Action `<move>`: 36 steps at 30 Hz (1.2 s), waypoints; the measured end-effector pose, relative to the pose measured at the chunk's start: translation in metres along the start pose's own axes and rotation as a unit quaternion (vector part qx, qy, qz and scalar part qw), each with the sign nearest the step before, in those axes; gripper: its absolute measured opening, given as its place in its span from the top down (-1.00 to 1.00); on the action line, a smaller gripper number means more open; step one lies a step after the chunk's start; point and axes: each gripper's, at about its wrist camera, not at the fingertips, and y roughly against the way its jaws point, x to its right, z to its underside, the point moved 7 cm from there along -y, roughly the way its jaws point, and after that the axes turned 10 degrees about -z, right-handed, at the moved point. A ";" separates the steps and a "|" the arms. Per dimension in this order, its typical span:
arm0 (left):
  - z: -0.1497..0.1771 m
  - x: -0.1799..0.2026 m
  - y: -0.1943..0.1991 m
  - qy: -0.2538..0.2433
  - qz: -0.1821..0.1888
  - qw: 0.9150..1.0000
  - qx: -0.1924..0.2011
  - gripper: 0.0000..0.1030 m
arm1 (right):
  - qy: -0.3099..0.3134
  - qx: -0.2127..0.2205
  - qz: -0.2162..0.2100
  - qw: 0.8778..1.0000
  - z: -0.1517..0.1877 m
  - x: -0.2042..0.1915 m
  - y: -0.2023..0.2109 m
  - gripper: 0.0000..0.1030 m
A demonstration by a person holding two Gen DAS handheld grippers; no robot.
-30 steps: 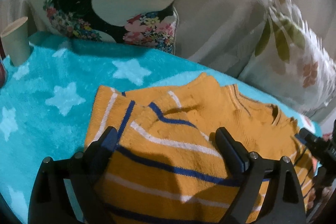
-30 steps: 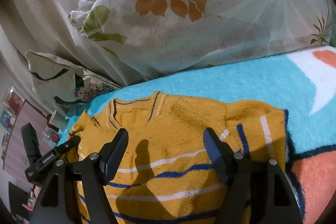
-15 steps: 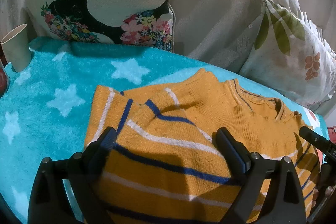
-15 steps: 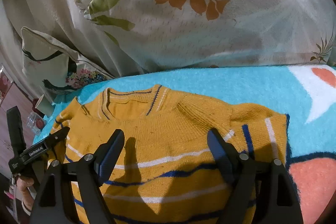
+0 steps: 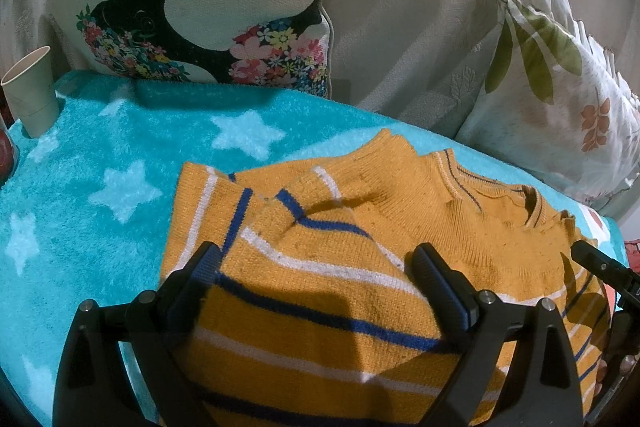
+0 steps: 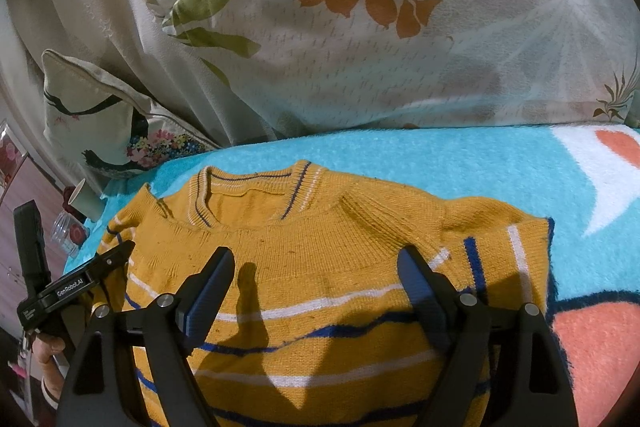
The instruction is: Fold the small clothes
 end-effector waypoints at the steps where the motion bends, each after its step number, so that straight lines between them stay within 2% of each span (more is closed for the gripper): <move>1: 0.000 0.000 0.000 0.000 0.000 1.000 0.000 -0.87 | 0.000 0.000 0.000 1.000 0.000 0.000 0.000 -0.70; 7: 0.001 0.003 -0.003 0.010 0.024 1.000 -0.002 -0.97 | -0.001 0.002 -0.012 1.000 0.001 -0.002 0.001 -0.77; 10: 0.002 0.002 -0.002 0.013 0.028 1.000 0.000 -0.99 | -0.027 0.014 -0.050 0.998 0.000 0.003 0.005 -0.81; 12: 0.003 0.002 0.000 0.008 0.023 1.000 0.001 -0.99 | -0.062 0.032 -0.097 0.993 -0.002 0.010 0.009 -0.88; 14: 0.004 0.003 0.003 0.005 0.019 1.000 0.006 -0.99 | -0.081 0.039 -0.121 0.989 -0.004 0.013 0.010 -0.91; 16: 0.004 0.001 0.012 0.012 0.021 0.999 0.023 -0.99 | -0.069 0.027 -0.115 0.991 -0.004 0.009 0.007 -0.93; 20: 0.000 -0.018 0.048 0.057 0.040 0.997 0.041 -0.99 | -0.007 -0.001 -0.053 0.999 0.000 -0.008 0.000 -0.93; 22: -0.004 -0.036 0.081 0.092 0.062 0.992 0.066 -0.99 | 0.006 0.002 -0.043 0.999 0.001 -0.012 0.002 -0.93; 24: -0.001 -0.060 0.108 0.102 0.050 0.991 0.076 -0.99 | 0.012 0.015 -0.043 0.999 0.000 -0.014 0.010 -0.93; 29: 0.031 -0.098 0.114 0.076 -0.035 0.995 0.047 -0.99 | 0.013 0.050 -0.021 0.998 -0.003 -0.011 0.034 -0.93; 30: 0.041 -0.101 0.108 0.073 -0.038 0.996 0.029 -0.99 | 0.018 0.061 -0.012 0.998 -0.004 -0.012 0.045 -0.93; 33: 0.064 -0.097 0.087 0.058 -0.014 0.998 -0.025 -0.99 | 0.008 0.108 0.004 0.994 -0.011 -0.017 0.085 -0.93; 36: 0.073 -0.088 0.065 0.043 0.009 0.998 -0.050 -0.99 | -0.037 0.143 -0.047 0.988 -0.004 -0.021 0.133 -0.93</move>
